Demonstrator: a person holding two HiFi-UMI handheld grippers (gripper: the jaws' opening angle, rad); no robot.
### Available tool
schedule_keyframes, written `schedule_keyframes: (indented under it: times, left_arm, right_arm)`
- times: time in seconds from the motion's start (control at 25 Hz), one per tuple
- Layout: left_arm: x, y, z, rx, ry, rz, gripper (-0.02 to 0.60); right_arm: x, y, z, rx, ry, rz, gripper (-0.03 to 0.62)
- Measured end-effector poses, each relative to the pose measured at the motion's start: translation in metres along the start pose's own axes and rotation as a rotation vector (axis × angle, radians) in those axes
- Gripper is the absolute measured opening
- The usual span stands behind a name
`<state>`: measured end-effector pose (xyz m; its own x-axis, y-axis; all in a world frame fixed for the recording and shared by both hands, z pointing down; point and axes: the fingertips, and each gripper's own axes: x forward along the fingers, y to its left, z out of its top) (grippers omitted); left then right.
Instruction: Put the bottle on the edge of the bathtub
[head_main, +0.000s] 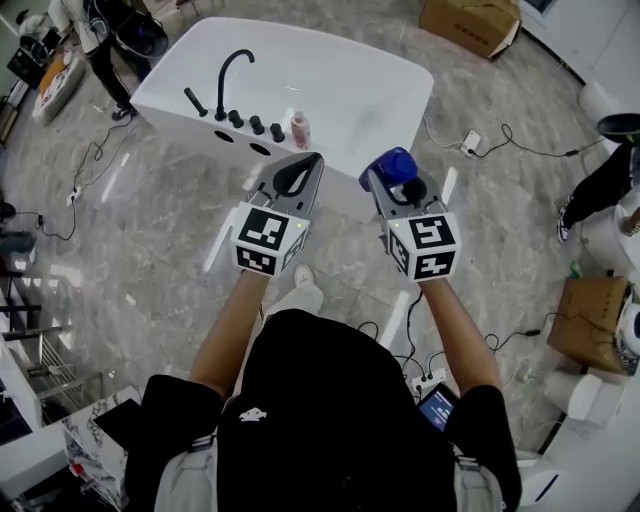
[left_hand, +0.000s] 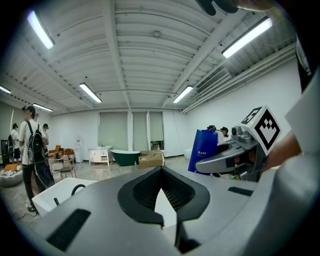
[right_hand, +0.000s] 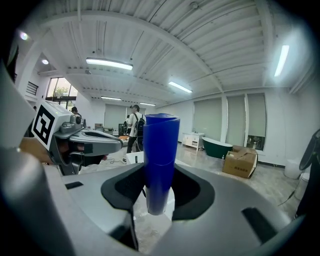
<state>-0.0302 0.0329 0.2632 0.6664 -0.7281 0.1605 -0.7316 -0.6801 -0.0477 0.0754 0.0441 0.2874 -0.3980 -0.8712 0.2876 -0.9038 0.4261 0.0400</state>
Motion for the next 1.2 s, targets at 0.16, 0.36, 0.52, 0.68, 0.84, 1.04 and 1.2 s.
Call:
schedule_keyframes:
  times: [0.16, 0.36, 0.52, 0.68, 0.84, 1.04, 1.2]
  left_arm:
    - [0.034, 0.040, 0.005, 0.004, 0.010, -0.028, 0.012]
    - [0.065, 0.087, 0.010, -0.005, 0.010, -0.058, 0.012]
    - [0.086, 0.110, 0.000, -0.014, 0.017, -0.100, 0.012]
    - [0.108, 0.122, -0.012, -0.026, 0.031, -0.132, 0.012]
    - [0.127, 0.127, -0.025, -0.044, 0.041, -0.161, 0.012]
    - [0.164, 0.122, -0.050, -0.080, 0.057, -0.196, 0.012]
    - [0.192, 0.120, -0.078, -0.099, 0.102, -0.198, 0.012]
  right_arm:
    - [0.045, -0.013, 0.016, 0.012, 0.008, -0.016, 0.169]
    - [0.093, -0.024, 0.030, 0.025, 0.020, -0.046, 0.169]
    - [0.123, -0.029, 0.028, 0.025, 0.039, -0.067, 0.169]
    - [0.144, -0.036, 0.021, 0.039, 0.051, -0.083, 0.169]
    - [0.161, -0.049, 0.007, 0.064, 0.075, -0.101, 0.169]
    - [0.183, -0.077, -0.021, 0.085, 0.119, -0.098, 0.169]
    - [0.204, -0.098, -0.047, 0.098, 0.154, -0.083, 0.169]
